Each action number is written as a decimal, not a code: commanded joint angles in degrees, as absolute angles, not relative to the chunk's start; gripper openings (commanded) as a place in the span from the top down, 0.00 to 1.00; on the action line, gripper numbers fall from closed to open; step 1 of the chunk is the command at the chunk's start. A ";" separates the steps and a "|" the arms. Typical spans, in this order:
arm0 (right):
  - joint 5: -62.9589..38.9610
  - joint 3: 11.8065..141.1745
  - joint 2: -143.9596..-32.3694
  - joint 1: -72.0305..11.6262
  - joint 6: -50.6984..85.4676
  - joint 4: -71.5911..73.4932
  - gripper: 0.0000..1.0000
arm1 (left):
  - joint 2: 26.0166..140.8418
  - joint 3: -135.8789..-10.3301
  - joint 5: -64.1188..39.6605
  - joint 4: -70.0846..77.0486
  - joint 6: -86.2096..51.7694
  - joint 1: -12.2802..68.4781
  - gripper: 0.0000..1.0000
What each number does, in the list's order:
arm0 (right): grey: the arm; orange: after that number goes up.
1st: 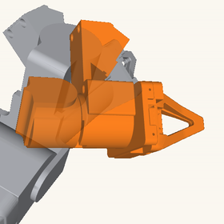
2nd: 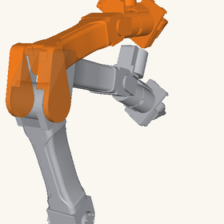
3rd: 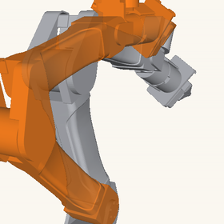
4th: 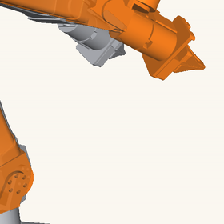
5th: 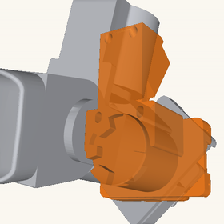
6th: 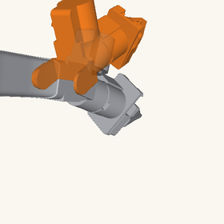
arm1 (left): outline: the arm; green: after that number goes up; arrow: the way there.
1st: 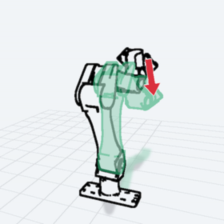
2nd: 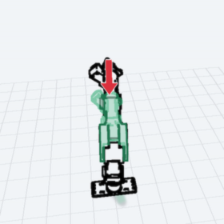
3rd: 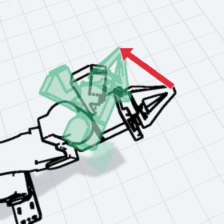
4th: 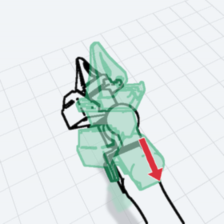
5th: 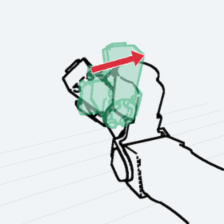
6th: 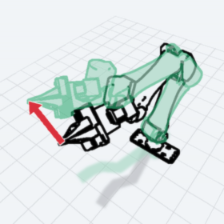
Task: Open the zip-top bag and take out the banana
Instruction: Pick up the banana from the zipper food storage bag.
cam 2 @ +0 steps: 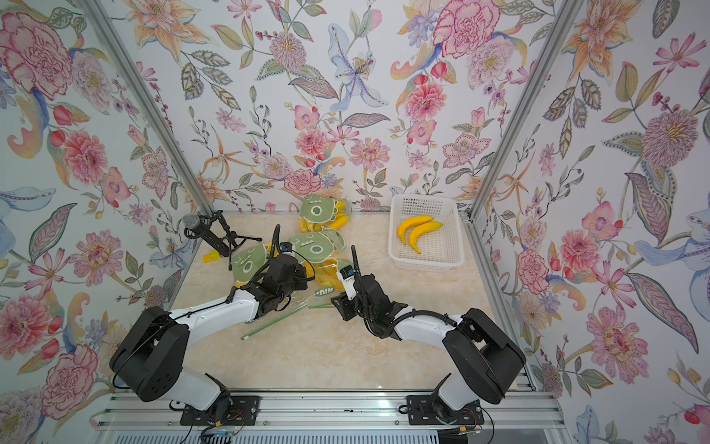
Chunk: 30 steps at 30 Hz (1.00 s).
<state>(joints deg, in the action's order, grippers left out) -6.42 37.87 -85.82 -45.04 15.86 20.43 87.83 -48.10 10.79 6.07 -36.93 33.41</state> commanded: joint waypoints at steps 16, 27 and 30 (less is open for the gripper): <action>-2.05 34.05 -85.33 -43.82 24.31 25.39 0.70 | 86.97 -49.22 12.13 5.27 -37.51 33.93 1.00; 3.40 43.67 -94.42 -43.19 14.28 22.15 0.59 | 87.30 -49.35 10.48 5.83 -37.00 34.02 1.00; 5.62 46.00 -97.44 -42.90 10.34 21.81 0.52 | 87.53 -49.74 10.02 5.74 -36.74 34.19 1.00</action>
